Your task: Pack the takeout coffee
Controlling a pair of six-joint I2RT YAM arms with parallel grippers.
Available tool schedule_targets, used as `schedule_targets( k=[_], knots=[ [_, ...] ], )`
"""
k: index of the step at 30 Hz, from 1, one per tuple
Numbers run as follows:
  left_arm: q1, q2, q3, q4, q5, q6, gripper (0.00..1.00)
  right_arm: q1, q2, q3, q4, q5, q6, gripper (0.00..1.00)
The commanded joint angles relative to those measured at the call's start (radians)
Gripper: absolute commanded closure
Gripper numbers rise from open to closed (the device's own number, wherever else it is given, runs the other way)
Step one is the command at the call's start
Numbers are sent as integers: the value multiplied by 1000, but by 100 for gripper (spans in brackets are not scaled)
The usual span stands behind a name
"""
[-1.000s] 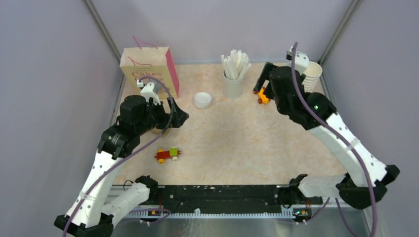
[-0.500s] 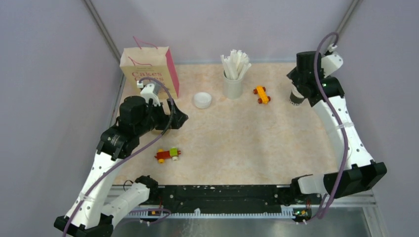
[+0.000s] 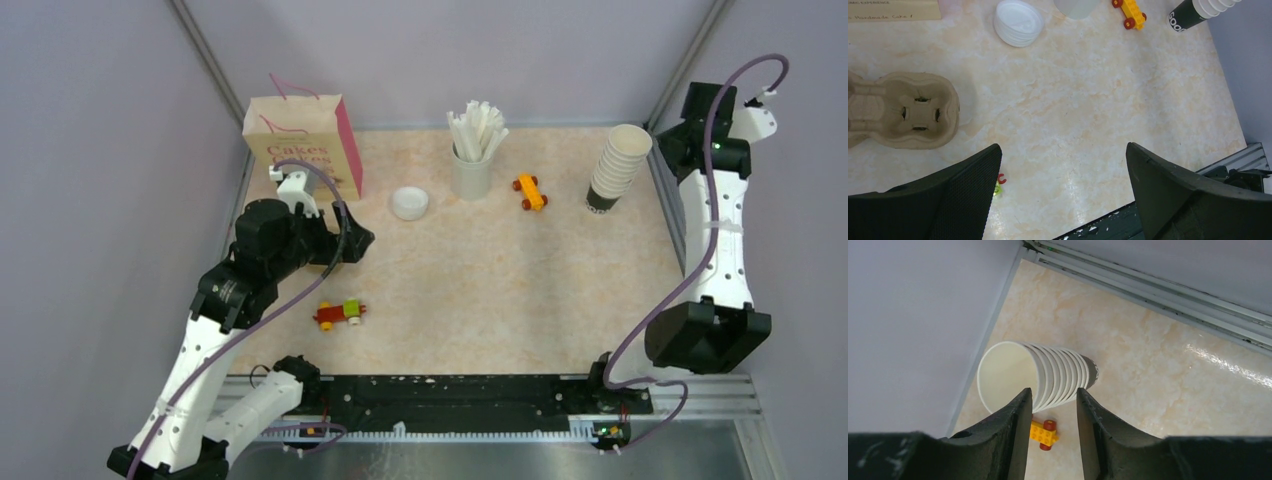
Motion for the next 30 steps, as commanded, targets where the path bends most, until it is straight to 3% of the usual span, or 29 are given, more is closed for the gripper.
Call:
schedule_targets(
  k=[1, 6, 10, 30],
  knots=[
    [2, -11, 9, 16, -27, 22, 1, -60, 20, 51, 1, -98, 0, 63],
    [2, -19, -2, 24, -38, 29, 1, -71, 43, 33, 109, -200, -82, 63],
    [2, -24, -19, 28, -35, 23, 1, -71, 90, 50, 74, -254, -86, 64],
    [1, 4, -11, 33, -32, 42, 1, -72, 137, -10, 150, -285, -173, 67]
  ],
)
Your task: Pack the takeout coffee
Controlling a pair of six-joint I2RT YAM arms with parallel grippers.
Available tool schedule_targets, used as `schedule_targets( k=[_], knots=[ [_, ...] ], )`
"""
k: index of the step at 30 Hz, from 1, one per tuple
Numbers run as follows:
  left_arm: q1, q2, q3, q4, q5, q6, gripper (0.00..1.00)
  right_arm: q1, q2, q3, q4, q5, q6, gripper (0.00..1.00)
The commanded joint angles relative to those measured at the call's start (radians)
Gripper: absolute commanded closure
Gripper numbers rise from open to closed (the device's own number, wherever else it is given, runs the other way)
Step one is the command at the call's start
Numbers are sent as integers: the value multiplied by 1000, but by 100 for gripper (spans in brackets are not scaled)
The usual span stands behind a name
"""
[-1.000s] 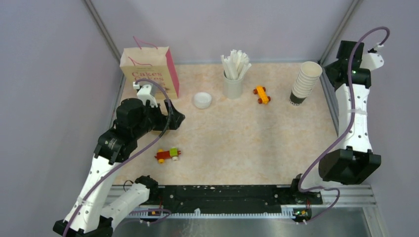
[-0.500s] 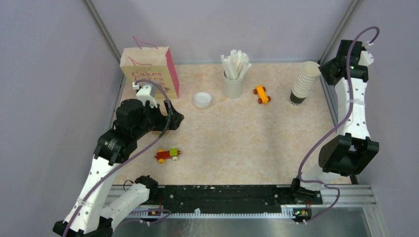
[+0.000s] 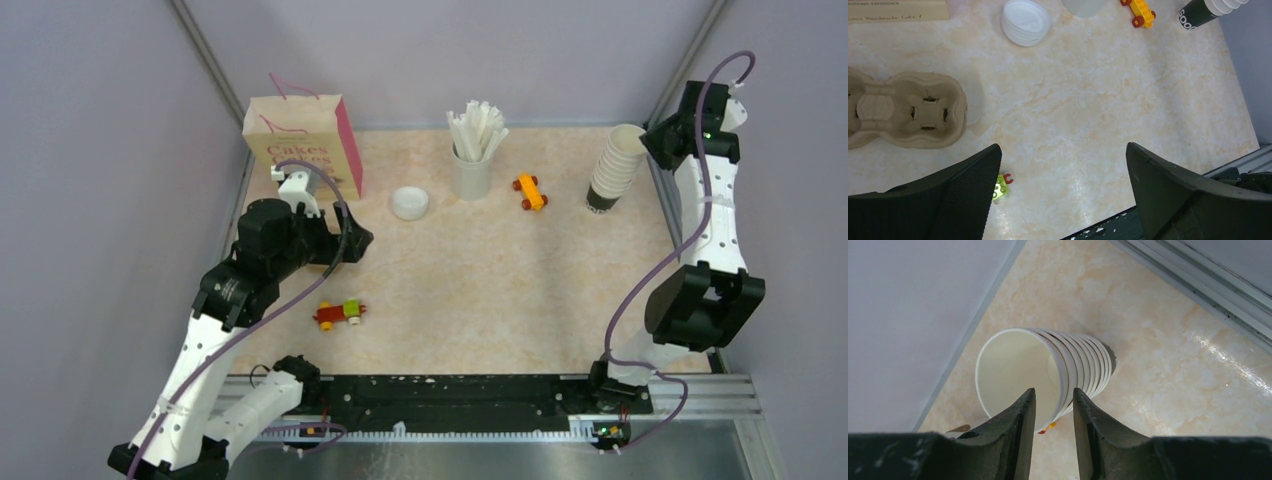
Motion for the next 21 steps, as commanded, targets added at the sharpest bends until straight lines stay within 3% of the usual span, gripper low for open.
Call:
schedule_targets(
  k=[1, 15, 18, 21],
  knots=[
    [1, -1, -3, 33, -10, 20, 1, -3, 4, -5, 32, -1, -31, 68],
    [1, -4, -14, 33, -18, 17, 1, -4, 15, -36, 53, 13, -53, 77],
    [2, -3, -16, 33, -20, 17, 1, -5, 16, -38, 66, 10, -56, 83],
    [2, -2, -14, 32, -18, 18, 1, -4, 12, -38, 77, 1, -60, 94]
  ],
)
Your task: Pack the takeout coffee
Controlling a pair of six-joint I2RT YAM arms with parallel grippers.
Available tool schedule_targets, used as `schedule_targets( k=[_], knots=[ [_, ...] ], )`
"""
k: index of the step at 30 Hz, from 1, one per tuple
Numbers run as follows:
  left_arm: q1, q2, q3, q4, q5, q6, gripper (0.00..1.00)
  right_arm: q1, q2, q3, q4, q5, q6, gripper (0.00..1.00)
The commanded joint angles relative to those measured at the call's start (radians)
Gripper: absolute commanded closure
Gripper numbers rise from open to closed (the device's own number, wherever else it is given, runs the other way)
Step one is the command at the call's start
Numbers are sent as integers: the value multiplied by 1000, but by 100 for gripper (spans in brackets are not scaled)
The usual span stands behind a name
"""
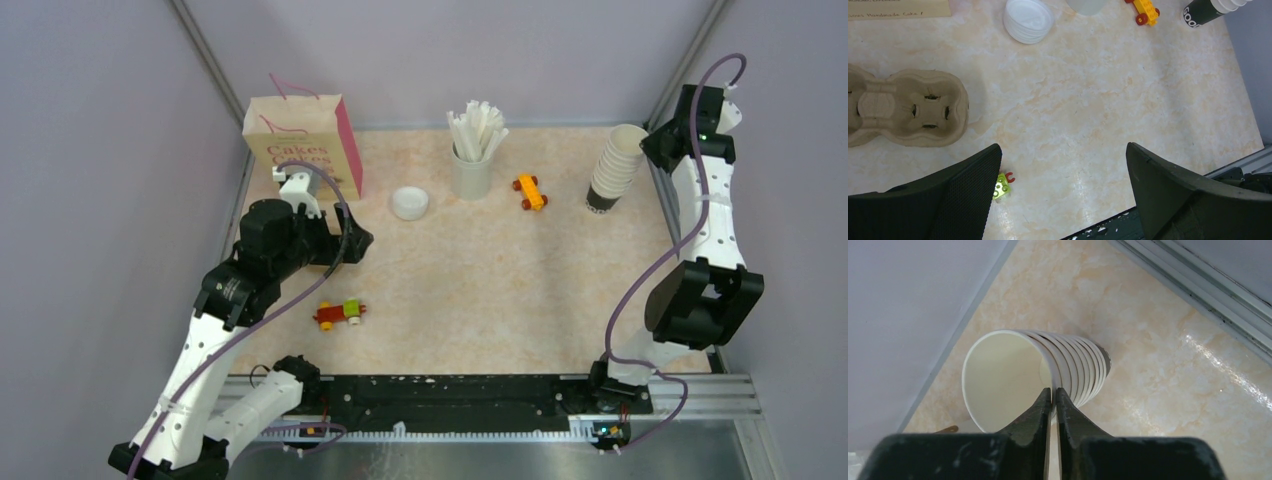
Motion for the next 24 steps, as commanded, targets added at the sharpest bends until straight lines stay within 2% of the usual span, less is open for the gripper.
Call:
schedule_targets(
  k=[1, 24],
  knots=[
    [1, -4, -3, 31, -12, 15, 1, -5, -4, 1, 51, -4, -18, 98],
    [1, -3, -8, 35, 19, -13, 1, -4, -80, 18, 77, -28, 35, 100]
  ],
)
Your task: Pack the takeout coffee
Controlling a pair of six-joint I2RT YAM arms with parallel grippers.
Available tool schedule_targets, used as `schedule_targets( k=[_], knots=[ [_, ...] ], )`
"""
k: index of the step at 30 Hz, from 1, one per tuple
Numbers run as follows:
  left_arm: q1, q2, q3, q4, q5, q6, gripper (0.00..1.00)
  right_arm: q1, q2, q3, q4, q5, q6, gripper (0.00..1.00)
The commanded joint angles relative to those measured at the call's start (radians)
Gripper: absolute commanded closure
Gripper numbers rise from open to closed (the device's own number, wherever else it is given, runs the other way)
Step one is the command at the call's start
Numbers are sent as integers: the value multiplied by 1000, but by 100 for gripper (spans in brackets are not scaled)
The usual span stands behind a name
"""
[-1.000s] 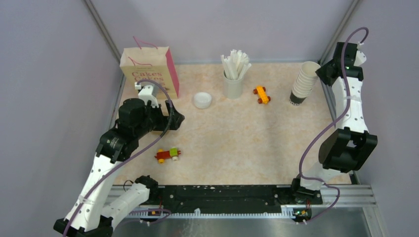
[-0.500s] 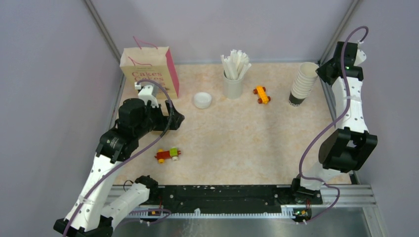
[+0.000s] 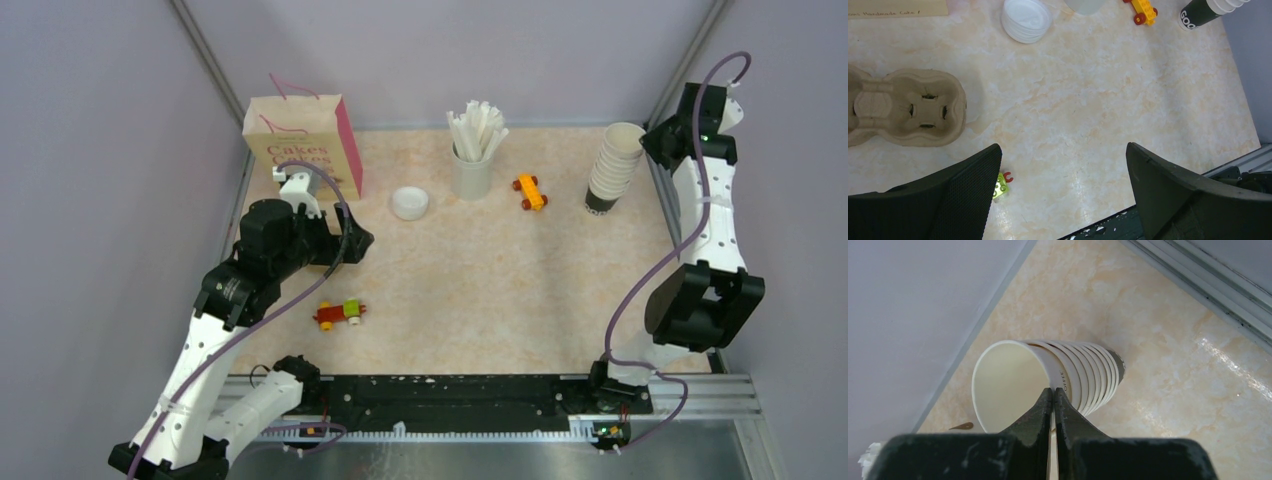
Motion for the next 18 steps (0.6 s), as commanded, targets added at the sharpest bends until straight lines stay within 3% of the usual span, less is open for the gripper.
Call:
schedule_targets(
  k=[1, 18],
  knots=[
    [0, -3, -8, 37, 18, -11, 1, -4, -76, 16, 48, 16, 20, 100],
    [1, 2, 5, 39, 36, -19, 1, -4, -171, 129, -24, 8, 31, 100]
  ],
)
